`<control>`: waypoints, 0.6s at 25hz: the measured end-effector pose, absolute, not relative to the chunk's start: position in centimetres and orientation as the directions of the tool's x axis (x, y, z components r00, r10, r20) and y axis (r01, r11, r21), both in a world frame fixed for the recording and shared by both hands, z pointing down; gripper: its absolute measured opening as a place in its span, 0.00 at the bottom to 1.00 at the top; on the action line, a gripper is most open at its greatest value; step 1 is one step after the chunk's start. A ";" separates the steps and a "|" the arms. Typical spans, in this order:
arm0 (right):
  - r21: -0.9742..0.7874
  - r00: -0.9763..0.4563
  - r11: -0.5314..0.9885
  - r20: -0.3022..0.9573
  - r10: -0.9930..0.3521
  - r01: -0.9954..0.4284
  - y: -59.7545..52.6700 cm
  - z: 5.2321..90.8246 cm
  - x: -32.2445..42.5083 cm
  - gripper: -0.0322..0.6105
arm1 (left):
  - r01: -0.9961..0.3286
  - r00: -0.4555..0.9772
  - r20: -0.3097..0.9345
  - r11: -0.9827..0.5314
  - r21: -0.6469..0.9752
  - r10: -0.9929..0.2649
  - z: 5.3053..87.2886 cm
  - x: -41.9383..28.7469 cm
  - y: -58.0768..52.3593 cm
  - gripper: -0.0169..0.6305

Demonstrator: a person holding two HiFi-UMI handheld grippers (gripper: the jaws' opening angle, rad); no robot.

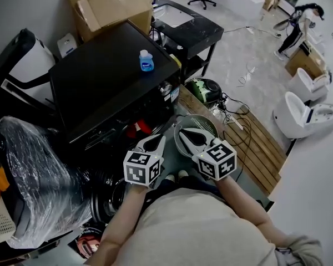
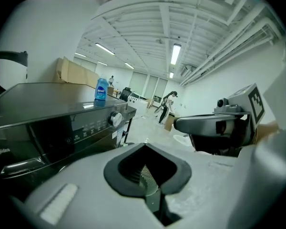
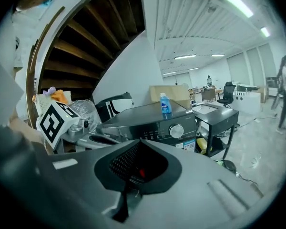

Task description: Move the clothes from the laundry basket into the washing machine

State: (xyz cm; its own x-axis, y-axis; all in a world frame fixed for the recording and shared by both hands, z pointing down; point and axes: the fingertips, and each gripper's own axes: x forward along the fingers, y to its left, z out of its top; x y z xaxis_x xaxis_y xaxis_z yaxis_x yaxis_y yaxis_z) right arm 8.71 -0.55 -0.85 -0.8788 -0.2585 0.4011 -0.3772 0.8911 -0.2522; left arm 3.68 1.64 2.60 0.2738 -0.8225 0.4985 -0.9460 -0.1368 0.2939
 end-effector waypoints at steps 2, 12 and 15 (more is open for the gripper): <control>-0.225 -0.875 0.900 0.407 -0.263 -0.374 -0.4 -1.0 9.0 0.09 | -0.944 0.276 0.500 -0.136 0.300 -0.821 2.7 4.0 1.8 0.03; -0.167 -0.871 0.909 0.394 -0.293 -0.382 -0.3 -1.7 10.2 0.09 | -0.939 0.286 0.482 -0.140 0.315 -0.829 2.1 5.4 1.9 0.03; -0.176 -0.870 0.907 0.399 -0.291 -0.384 -0.2 -1.5 10.5 0.09 | -0.940 0.283 0.480 -0.140 0.312 -0.831 2.0 5.6 1.8 0.03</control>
State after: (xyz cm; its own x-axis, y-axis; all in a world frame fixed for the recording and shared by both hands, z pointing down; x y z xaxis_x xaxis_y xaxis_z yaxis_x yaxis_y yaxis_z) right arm 10.47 -0.15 -1.50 -0.8696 -0.2906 0.3992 -0.3837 0.9065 -0.1761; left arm 5.57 1.76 1.96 0.2828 -0.8306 0.4797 -0.9398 -0.1400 0.3118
